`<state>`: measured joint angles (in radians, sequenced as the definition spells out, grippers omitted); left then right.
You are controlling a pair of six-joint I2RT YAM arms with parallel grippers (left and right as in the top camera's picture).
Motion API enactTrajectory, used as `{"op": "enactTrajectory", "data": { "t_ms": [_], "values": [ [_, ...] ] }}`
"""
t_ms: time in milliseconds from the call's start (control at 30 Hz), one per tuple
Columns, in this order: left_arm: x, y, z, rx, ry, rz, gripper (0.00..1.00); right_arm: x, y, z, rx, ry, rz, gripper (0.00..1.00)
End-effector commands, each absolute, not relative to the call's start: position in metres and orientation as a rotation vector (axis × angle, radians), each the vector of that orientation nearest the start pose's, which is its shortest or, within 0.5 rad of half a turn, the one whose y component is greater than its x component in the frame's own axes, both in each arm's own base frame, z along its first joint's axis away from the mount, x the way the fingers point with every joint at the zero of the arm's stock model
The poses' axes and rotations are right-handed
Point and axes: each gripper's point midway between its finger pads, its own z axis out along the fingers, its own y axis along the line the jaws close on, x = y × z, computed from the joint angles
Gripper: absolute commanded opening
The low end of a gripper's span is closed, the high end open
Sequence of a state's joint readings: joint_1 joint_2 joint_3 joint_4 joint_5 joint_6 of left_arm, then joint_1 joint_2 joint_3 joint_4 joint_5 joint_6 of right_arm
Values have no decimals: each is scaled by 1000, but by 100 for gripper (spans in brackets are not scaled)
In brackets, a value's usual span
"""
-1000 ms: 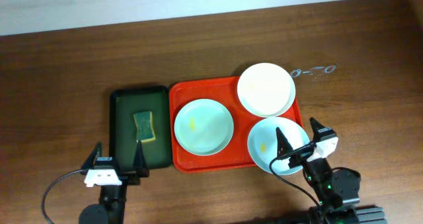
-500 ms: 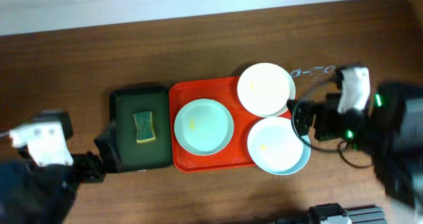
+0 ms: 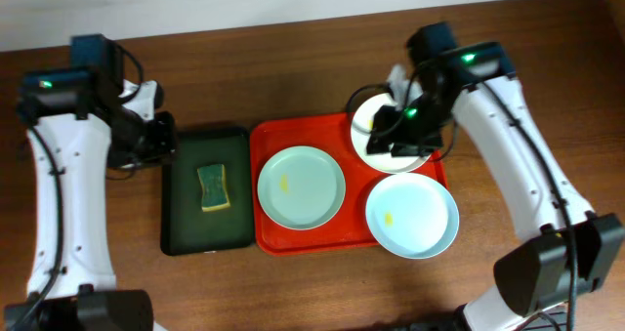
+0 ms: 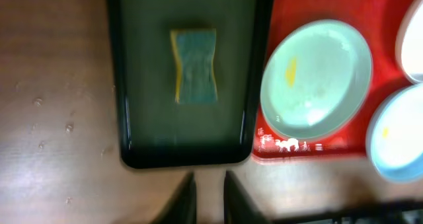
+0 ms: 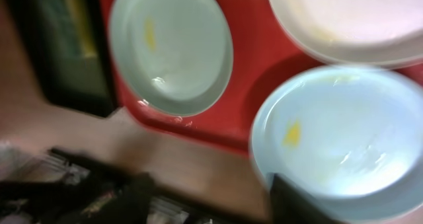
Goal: Clean dirty plates on tray and stack at the side
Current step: 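Move right gripper to the pale green plate rim and grasp it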
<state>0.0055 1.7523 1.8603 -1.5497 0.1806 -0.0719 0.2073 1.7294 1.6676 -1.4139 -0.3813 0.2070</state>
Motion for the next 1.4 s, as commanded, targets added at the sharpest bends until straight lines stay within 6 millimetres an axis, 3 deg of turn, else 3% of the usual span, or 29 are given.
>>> {"op": "enactTrajectory", "data": {
  "t_ms": [0,133,267,333,400,433,467,500,567,600,633,700,733,767,833,967,1133,1233,1367],
  "values": [
    [336,-45,174,-49,3060,-282,33,314,131,147,-50,3109,304,64],
    [333,-51,137,-14,3087,-237,46,325,146,105,-14,3042,280,64],
    [334,-48,133,-44,3085,-208,45,324,146,80,-11,3034,289,66],
    [334,-49,133,-43,3085,-221,62,325,146,80,-12,3026,292,66],
    [333,-57,135,-41,3083,-295,26,326,148,80,-14,3025,303,57],
    [335,-60,135,-39,3074,-322,17,327,149,81,-14,3018,314,39],
    [336,-59,135,-38,3072,-313,18,326,151,80,-17,3023,325,17],
    [336,-59,135,-38,3072,-308,20,325,151,79,-21,3028,322,13],
    [336,-59,135,-37,3069,-309,48,323,152,75,-24,3031,321,13],
    [337,-59,135,-36,3066,-309,49,323,152,70,-25,3028,322,24],
    [338,-59,135,-36,3062,-309,46,323,152,65,-25,3020,326,45],
    [340,-59,136,-35,3053,-310,49,326,153,58,-28,2997,336,56],
    [342,-59,136,-34,3047,-309,63,328,154,59,-29,2988,340,59],
    [343,-59,136,-33,3043,-310,68,328,154,59,-29,2988,340,58],
    [345,-60,136,-32,3034,-310,66,327,153,57,-27,2994,338,40],
    [345,-60,136,-32,3035,-310,54,323,154,45,8,2994,356,37],
    [345,-60,136,-32,3035,-310,52,329,171,32,6,2924,518,36],
    [345,-58,136,-33,3035,-299,50,330,172,27,71,2915,530,22],
    [345,-58,136,-33,3035,-299,49,329,171,17,162,2901,550,21]
  ]
}}
